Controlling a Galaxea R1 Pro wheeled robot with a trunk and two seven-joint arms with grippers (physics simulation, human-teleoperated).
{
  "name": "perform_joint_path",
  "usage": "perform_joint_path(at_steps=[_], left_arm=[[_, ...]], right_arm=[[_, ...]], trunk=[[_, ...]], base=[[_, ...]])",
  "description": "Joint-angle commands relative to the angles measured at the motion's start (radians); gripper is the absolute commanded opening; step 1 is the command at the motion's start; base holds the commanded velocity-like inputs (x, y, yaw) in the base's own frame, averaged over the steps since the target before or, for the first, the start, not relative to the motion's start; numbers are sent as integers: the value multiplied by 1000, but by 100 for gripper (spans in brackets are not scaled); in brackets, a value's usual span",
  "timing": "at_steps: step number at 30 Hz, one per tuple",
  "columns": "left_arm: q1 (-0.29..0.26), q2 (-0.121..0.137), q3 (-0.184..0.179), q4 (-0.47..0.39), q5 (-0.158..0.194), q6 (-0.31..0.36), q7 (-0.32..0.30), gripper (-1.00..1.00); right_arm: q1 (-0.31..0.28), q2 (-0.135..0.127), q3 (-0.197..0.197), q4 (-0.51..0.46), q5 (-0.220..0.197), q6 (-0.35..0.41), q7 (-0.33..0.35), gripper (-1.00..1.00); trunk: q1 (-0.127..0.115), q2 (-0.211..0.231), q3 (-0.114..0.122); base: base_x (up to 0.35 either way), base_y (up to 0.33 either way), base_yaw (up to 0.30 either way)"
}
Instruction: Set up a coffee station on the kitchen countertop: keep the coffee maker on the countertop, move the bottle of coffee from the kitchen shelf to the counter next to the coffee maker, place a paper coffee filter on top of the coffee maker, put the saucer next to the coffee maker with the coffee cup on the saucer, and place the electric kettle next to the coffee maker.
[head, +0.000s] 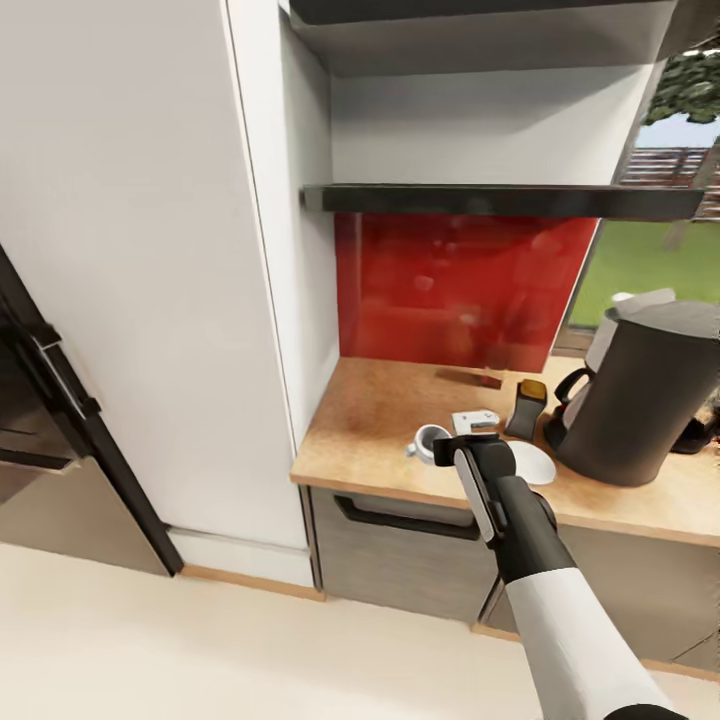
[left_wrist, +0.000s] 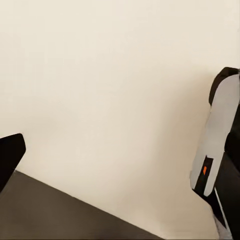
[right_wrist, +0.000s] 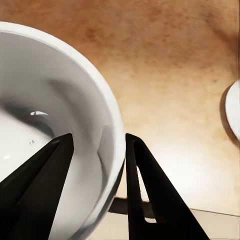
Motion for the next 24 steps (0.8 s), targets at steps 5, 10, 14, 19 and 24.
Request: perform_joint_path(at_steps=[5,10,14,19,24], left_arm=[[-2,-1,6,0,-64,41,-6,100],[-2,-4,9,0,-133,47,-4,100],[-2,-5,13,0,-142,47,-3,100],[-1,-8,15,2,-144,45,-3,100],[-1,-21,16,2,-144,44,-3,100]], right_arm=[[-1,-2,-80,-1,2,5,-4,-100],[-1,-14,-197,-2,5,6,-3,-100],[-1,-23,-214,0,6,5,-3,-100],[-1,-25,-218,3,5,5,-3,-100],[-1,-24,-218,4,4,5,-3,-100]], trunk=[[1,-2,-2],[1,-2,-2],[1,-2,-2],[1,-2,-2],[1,-2,-2]], base=[[130,229,-174],[21,37,-24],[3,6,-4],[0,1,0],[0,0,0]])
